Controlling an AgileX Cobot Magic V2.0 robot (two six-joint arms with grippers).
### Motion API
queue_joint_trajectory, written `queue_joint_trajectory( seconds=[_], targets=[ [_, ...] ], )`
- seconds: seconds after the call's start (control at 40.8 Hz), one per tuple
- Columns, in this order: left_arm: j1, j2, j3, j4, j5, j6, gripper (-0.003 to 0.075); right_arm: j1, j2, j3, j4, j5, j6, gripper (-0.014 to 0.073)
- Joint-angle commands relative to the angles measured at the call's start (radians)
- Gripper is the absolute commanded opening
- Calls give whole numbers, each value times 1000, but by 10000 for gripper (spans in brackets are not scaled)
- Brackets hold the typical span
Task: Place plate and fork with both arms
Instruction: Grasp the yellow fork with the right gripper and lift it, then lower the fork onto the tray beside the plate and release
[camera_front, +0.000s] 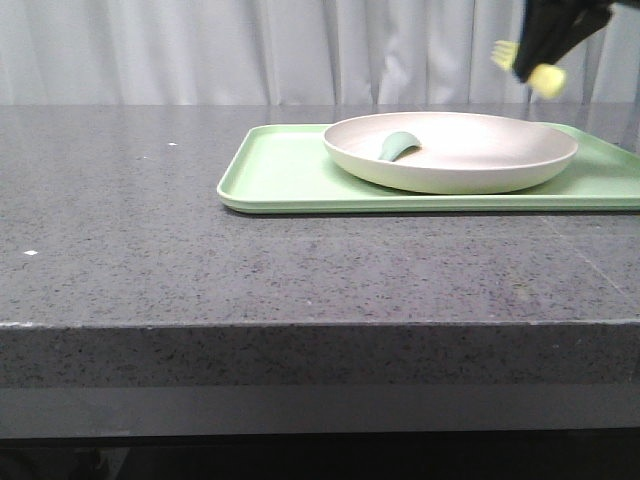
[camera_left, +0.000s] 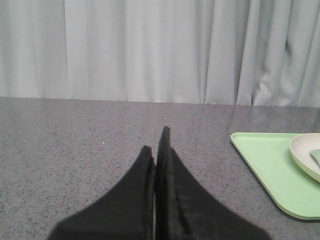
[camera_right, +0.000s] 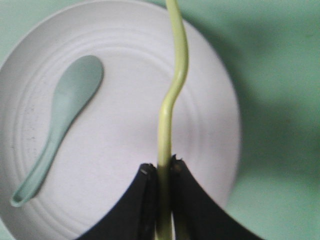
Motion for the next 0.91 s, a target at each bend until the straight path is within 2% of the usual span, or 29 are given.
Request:
queue_joint_trajectory(
  seconds=[0.0, 0.196, 0.637, 0.711, 0.882],
  targets=[
    [1, 11, -27, 1, -90, -5, -18, -60, -53, -31, 1, 7, -60, -51],
    [1, 11, -27, 1, -90, -5, -18, -117, 3, -26, 1, 27, -166, -51],
    [1, 11, -27, 1, -90, -5, -18, -120, 102, -26, -17, 11, -168, -41],
    [1, 11, -27, 1, -90, -5, -18, -120, 102, -26, -27, 13, -168, -1],
    [1, 11, -27, 1, -90, -5, -18, -120, 102, -27, -32, 31, -168, 174]
  ],
)
